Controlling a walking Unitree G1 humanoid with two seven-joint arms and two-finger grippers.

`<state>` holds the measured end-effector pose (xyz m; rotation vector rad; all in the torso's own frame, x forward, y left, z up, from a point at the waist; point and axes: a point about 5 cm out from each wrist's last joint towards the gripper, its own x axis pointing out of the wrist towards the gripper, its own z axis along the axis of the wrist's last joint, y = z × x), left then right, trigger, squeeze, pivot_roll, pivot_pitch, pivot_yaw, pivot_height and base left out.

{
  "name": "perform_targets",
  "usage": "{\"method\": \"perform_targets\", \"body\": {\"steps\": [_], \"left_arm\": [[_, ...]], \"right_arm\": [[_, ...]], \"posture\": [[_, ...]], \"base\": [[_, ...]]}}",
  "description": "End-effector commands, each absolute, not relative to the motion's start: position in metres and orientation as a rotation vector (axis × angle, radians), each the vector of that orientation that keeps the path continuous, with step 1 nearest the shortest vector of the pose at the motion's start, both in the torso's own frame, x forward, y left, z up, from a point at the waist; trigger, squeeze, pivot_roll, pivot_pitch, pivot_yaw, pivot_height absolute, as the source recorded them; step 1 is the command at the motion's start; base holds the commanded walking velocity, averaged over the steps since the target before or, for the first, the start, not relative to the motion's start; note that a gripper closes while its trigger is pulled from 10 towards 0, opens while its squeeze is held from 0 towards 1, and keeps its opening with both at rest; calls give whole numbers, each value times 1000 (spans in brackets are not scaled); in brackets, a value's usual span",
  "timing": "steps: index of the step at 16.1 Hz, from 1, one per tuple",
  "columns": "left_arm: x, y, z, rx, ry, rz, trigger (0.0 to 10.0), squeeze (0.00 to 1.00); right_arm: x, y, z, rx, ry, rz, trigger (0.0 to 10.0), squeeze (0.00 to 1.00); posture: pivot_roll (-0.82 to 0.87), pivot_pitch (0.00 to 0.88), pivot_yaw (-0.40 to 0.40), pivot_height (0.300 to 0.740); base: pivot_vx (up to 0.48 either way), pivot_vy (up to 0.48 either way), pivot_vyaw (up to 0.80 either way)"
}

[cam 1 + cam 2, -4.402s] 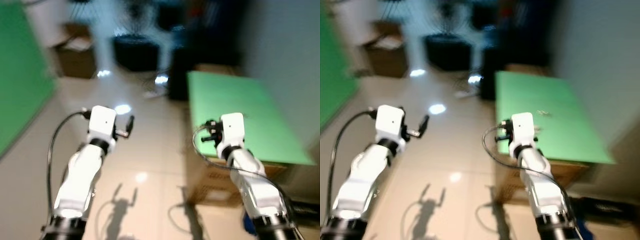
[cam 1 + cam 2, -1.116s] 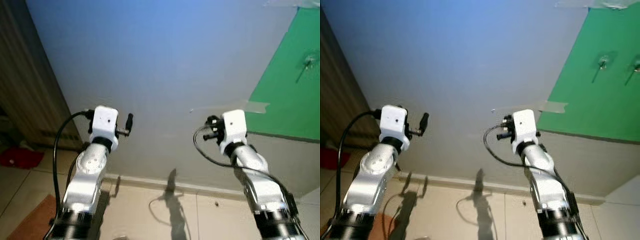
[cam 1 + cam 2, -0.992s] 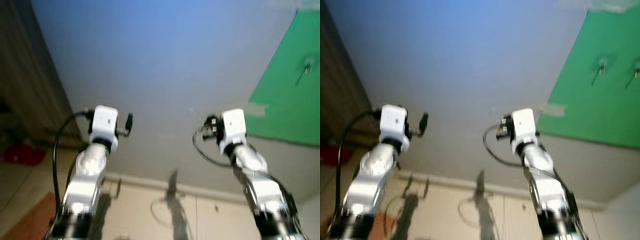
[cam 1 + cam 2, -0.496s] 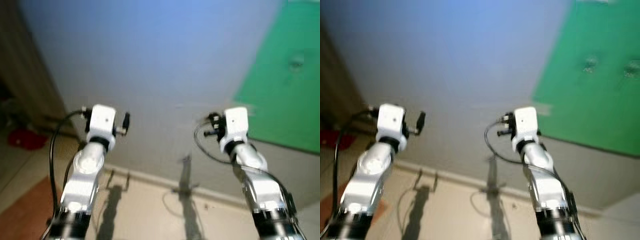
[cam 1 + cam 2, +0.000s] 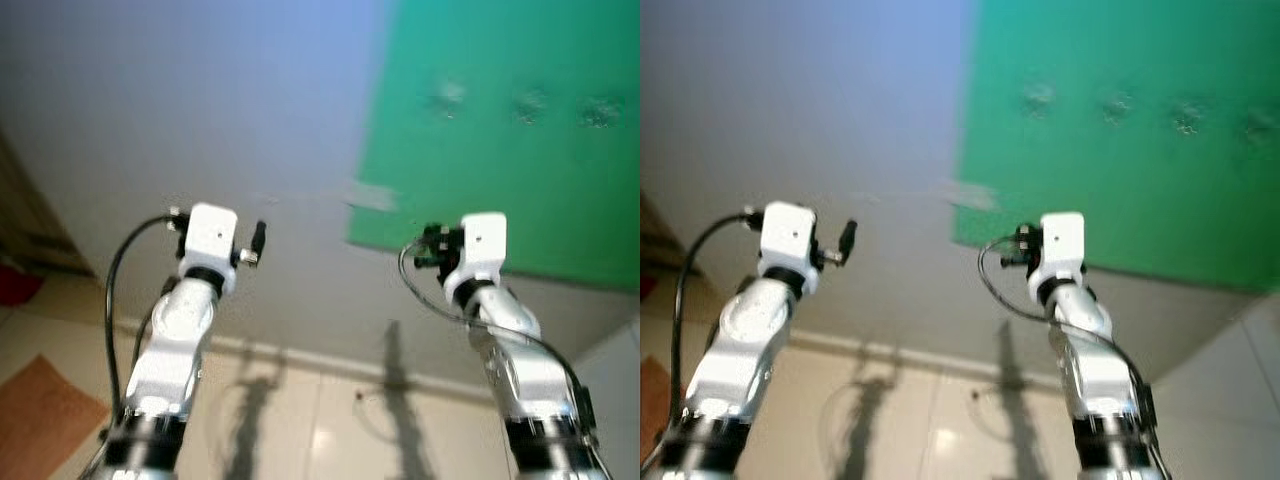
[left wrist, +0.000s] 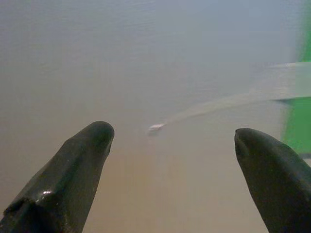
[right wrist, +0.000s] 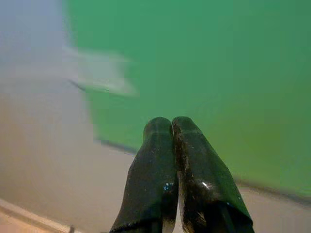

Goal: Hang keys on a hook

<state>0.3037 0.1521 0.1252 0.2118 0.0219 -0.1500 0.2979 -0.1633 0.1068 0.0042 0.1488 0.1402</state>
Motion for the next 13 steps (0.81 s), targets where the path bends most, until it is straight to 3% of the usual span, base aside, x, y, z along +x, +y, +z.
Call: {"method": "perform_targets", "body": {"steps": [1, 3, 13], "left_arm": [[305, 147, 125, 218, 25, -179, 10000, 0], [305, 145, 124, 215, 27, -180, 10000, 0], [308, 144, 125, 181, 25, -191, 10000, 0]], "right_arm": [[298, -166, 113, -12, 131, 126, 10000, 0], [297, -168, 113, -30, 132, 124, 10000, 0], [297, -167, 116, -53, 124, 119, 10000, 0]], "posture": [[-157, 0, 12, 740], [-163, 0, 17, 740], [-173, 0, 22, 740]], "base": [[0, -454, 0], [0, -458, 0], [0, 0, 0]]}}
